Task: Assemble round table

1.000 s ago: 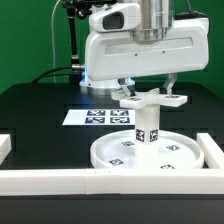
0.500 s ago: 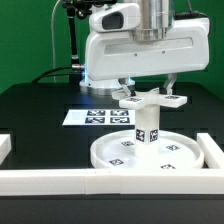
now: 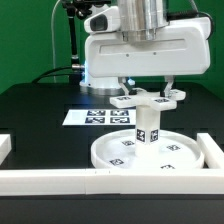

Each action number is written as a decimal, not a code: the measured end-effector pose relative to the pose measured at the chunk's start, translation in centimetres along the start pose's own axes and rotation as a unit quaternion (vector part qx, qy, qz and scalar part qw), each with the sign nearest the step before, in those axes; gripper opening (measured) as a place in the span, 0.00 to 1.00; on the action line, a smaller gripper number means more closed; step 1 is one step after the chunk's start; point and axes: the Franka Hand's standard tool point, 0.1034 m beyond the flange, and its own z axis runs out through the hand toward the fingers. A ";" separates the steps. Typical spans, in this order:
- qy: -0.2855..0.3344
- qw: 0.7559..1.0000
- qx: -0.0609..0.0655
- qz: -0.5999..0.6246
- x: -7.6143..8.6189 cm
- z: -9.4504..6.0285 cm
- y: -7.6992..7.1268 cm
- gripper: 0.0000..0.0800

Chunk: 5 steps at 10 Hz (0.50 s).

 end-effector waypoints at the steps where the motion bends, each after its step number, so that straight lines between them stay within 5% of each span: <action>1: 0.012 0.999 0.003 0.034 0.0 0.0 0.0 0.56; 5: 0.016 0.991 0.010 0.130 0.1 0.0 -0.1 0.56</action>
Offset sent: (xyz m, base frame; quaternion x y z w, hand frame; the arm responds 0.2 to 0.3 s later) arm 0.0000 0.0000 0.0000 0.0000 0.0000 0.1938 0.9810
